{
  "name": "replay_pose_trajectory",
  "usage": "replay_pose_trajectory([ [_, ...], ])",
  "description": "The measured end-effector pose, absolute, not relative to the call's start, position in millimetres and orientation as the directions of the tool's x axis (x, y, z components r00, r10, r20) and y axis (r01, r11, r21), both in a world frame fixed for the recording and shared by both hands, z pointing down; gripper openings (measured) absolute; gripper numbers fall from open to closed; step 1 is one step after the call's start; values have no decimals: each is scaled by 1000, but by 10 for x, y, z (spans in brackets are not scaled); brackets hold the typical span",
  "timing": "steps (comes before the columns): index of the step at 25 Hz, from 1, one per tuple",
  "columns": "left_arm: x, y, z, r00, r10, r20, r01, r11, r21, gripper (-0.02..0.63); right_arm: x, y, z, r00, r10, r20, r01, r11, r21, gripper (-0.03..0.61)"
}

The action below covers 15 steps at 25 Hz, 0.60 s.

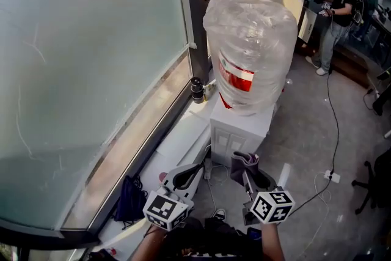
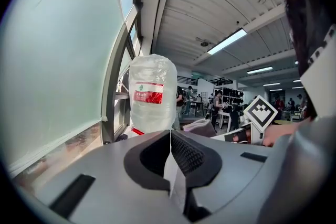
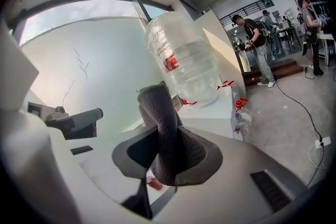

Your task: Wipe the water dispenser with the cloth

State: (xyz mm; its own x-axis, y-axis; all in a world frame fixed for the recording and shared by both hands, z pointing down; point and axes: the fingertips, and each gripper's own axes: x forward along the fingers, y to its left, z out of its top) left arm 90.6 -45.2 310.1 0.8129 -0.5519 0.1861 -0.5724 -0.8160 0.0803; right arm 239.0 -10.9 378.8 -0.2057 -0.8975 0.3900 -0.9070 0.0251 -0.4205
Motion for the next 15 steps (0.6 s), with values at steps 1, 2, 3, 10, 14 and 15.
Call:
replay_pose_trajectory([
  [1, 910, -472, 3095, 806, -559, 194, -581, -810, 79, 20, 2421, -168, 3807, -208, -897, 390, -906, 26, -423, 101],
  [2, 910, -492, 3092, 800, -565, 202, -588, -805, 77, 20, 2443, -233, 3824, -210, -896, 391, -905, 27, -424, 101],
  [3, 907, -509, 3098, 798, -566, 206, -590, -804, 74, 20, 2454, -300, 3842, -212, -895, 391, -905, 28, -425, 101],
  [10, 892, -724, 3140, 814, -536, 223, -561, -825, 62, 20, 2423, -792, 3996, -207, -894, 397, -886, -1, -463, 101],
  [14, 888, -970, 3084, 826, -510, 239, -535, -843, 53, 20, 2352, -1164, 4085, -186, -894, 409, -872, -41, -487, 101],
  [15, 888, -1031, 3065, 831, -503, 237, -527, -848, 50, 20, 2321, -1266, 4103, -184, -893, 411, -868, -49, -494, 101],
])
